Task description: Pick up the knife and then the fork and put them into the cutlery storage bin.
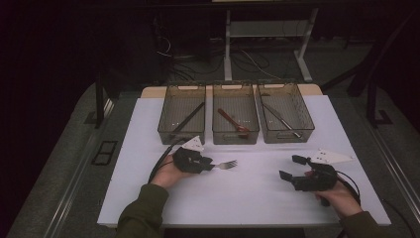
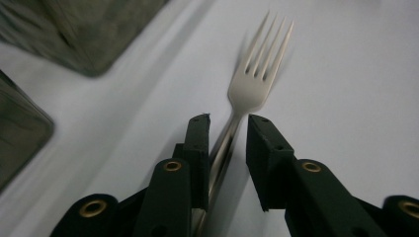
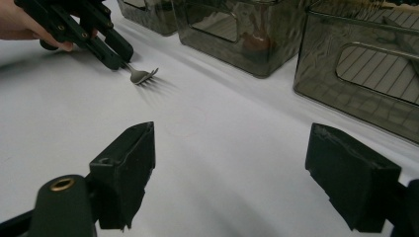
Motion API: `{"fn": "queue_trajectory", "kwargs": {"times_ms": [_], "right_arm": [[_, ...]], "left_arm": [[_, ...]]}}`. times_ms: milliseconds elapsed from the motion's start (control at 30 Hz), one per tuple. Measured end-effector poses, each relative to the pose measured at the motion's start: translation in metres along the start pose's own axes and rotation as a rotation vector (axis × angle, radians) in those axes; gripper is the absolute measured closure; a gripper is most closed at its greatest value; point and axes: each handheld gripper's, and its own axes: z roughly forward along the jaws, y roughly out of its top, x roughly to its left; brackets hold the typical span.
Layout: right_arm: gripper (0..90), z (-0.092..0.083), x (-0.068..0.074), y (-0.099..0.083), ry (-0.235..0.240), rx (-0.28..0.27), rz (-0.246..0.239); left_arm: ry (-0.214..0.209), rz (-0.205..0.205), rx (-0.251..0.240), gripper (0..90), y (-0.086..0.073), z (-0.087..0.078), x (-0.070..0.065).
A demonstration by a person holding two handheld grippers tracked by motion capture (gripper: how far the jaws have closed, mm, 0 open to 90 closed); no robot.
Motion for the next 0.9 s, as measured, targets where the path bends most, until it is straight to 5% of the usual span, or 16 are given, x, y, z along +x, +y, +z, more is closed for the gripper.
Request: {"fn": "queue_trajectory", "kwargs": {"times_ms": [267, 333, 600, 900], "right_arm": [[18.7, 0.000, 0.000, 0.000, 0.002, 0.003, 0.000], [18.7, 0.000, 0.000, 0.000, 0.002, 0.003, 0.000], [15.3, -0.003, -0.001, 0.009, -0.003, 0.032, 0.034], [21.0, 0.013, 0.011, 0.028, 0.074, 0.066, 0.059]], "left_arm": [[-0.021, 0.019, 0.035, 83.0, 0.002, 0.001, -0.009], [-0.004, 0.049, 0.061, 84.1, 0.004, 0.001, -0.013], [0.027, 0.062, 0.073, 85.0, 0.008, 0.000, -0.019], [0.078, 0.056, -0.064, 85.0, 0.024, -0.013, -0.034]]}}
